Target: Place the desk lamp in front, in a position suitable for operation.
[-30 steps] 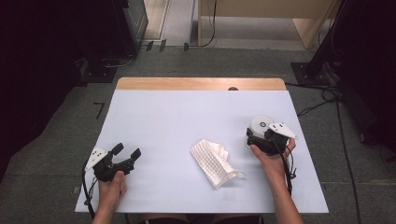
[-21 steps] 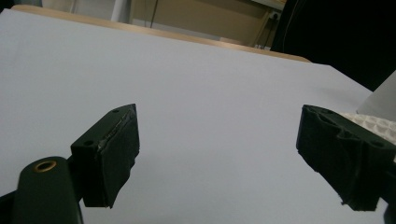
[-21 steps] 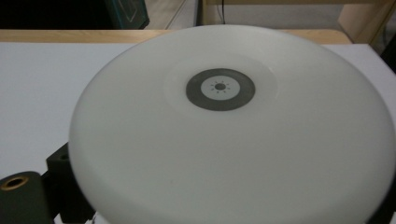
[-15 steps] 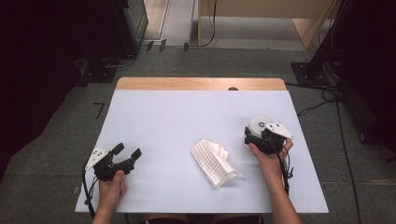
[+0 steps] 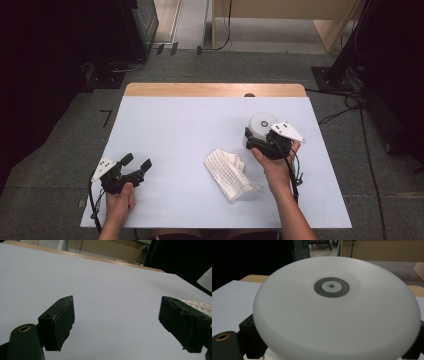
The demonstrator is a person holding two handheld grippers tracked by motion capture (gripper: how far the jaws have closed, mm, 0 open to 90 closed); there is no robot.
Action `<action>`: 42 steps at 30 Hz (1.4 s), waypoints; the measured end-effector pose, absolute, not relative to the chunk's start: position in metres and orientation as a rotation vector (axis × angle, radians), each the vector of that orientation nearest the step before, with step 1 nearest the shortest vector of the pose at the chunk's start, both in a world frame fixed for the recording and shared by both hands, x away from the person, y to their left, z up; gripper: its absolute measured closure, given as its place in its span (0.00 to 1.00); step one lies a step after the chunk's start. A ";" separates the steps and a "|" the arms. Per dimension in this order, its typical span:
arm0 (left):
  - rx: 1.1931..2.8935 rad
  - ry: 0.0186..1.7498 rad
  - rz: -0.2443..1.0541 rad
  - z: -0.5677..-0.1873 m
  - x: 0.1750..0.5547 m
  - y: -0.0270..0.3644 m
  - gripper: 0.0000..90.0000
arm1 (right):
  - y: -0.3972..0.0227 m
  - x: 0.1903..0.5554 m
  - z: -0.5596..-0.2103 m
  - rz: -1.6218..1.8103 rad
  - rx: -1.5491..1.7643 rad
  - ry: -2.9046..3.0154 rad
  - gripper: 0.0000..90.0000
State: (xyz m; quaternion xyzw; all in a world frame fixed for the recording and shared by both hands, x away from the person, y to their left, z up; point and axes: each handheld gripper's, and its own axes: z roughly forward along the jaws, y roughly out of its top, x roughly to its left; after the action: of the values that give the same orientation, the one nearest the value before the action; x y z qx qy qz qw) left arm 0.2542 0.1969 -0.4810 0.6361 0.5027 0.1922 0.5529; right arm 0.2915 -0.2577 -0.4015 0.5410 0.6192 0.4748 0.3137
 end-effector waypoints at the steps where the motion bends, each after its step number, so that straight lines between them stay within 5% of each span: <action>1: 1.504 1.188 0.454 -0.481 0.254 0.197 0.16 | -0.252 0.292 -0.399 1.261 1.415 1.640 0.09; 18: 1.502 1.189 0.445 -0.481 0.255 0.196 0.16 | -0.161 0.298 -0.392 1.335 1.283 1.789 0.09; 42: 1.506 1.184 0.441 -0.481 0.255 0.197 0.16 | -0.072 0.285 -0.443 1.324 1.153 2.005 0.09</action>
State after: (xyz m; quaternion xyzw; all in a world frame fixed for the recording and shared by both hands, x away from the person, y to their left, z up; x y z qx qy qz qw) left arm 0.2549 0.1969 -0.4811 0.6375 0.5011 0.1869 0.5546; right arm 0.2851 -0.0725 -0.4431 0.4203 0.7312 0.4827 0.2359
